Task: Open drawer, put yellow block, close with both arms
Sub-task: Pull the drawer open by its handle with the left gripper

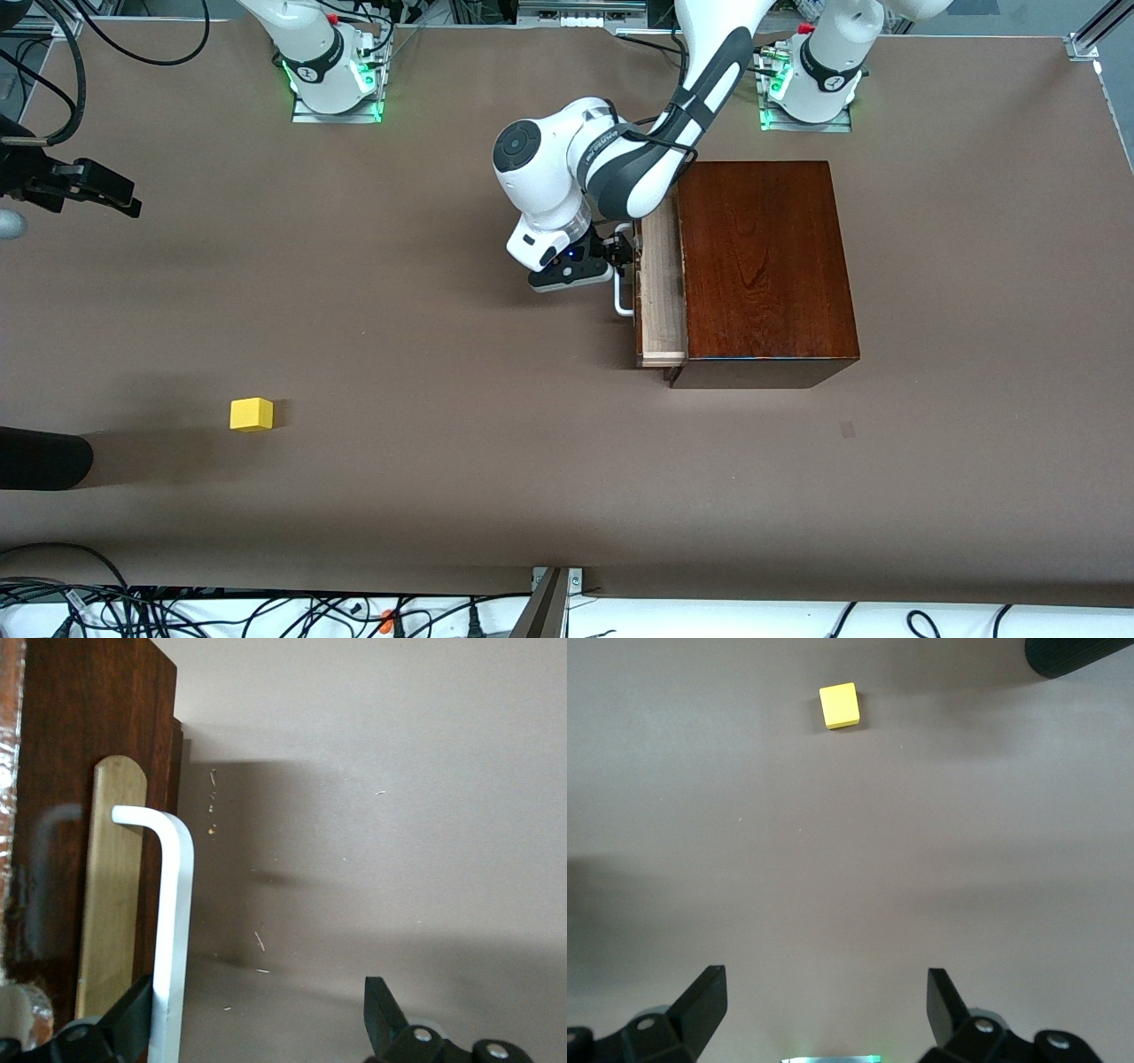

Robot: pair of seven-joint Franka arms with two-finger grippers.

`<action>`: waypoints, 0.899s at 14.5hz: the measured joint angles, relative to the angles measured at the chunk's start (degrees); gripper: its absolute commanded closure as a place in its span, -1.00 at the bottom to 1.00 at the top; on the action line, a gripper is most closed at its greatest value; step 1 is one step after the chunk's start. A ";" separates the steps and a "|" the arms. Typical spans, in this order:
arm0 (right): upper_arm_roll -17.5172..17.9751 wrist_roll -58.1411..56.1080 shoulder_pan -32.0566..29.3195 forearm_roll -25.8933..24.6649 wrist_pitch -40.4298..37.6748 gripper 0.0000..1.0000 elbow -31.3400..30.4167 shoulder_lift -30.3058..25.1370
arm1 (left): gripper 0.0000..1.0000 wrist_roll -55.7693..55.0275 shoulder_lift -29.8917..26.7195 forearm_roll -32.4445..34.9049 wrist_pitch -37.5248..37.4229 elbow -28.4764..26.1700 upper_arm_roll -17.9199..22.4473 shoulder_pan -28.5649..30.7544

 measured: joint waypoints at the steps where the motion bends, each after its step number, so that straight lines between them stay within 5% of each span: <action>1: 0.00 0.00 0.00 0.00 0.00 -1.00 0.00 0.00 | -1.00 -0.06 0.13 -0.95 1.02 0.35 -0.07 -0.06; 10: -0.09 0.00 -0.02 -0.01 0.57 -1.00 0.00 0.01 | -1.00 -0.45 0.88 -4.63 3.09 3.02 -0.87 -0.32; 13: -0.24 -0.02 -0.20 -0.01 1.36 -1.00 0.09 0.07 | -1.00 -1.04 0.88 -5.09 -2.10 6.70 -2.21 -0.84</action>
